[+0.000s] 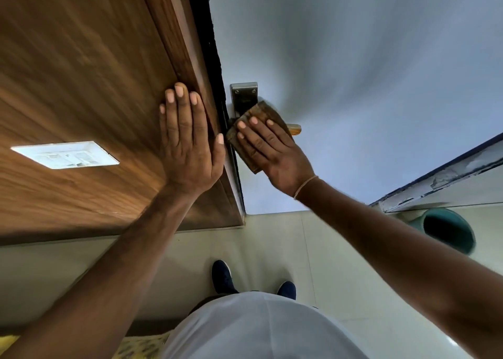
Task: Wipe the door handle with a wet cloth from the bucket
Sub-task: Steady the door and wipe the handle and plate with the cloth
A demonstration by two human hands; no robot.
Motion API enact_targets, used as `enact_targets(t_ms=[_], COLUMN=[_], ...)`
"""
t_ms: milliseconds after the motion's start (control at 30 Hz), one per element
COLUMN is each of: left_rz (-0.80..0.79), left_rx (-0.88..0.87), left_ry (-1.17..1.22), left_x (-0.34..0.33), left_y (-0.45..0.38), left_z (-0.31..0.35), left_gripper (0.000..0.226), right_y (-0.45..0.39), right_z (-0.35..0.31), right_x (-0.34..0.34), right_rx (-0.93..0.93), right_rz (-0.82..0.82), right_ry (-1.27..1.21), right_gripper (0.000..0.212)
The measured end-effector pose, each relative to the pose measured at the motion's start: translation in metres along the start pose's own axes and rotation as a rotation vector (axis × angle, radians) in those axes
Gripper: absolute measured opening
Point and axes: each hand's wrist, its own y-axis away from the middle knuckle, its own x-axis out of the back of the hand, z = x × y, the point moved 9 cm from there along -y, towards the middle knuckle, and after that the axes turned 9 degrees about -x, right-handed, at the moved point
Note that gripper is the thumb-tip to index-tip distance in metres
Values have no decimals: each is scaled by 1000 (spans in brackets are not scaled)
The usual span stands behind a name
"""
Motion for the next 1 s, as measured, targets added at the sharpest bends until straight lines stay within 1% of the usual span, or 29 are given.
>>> enact_targets(t_ms=[100, 200, 300, 433, 533, 600, 667, 833, 900, 1000], left_rz=[-2, 4, 8, -17, -13, -12, -12, -26, -39, -43], left_rx=[7, 19, 26, 20, 11, 6, 10, 23, 9, -2], left_ry=[-12, -28, -26, -28, -31, -43, -48, -25, -27, -34], left_x=[0, -1, -1, -2, 0, 2, 4, 5, 5, 6], left_y=[0, 1, 2, 3, 2, 1, 2, 3, 3, 3], left_z=[-1, -1, 1, -2, -1, 0, 0, 1, -2, -4], left_gripper=[80, 80, 81, 84, 82, 80, 78, 79, 78, 78], right_y=[11, 21, 11, -6, 7, 21, 25, 6, 13, 39], right_z=[24, 44, 34, 5, 26, 47, 54, 17, 29, 64], right_x=[-1, 0, -1, -7, -3, 2, 3, -7, -11, -3], right_rx=[116, 188, 232, 255, 283, 298, 313, 288, 284, 290], right_rz=[30, 30, 53, 73, 48, 20, 14, 40, 18, -11], right_ry=[54, 117, 124, 80, 122, 167, 200, 160, 186, 228], right_gripper=[54, 59, 58, 54, 56, 59, 63, 57, 57, 61])
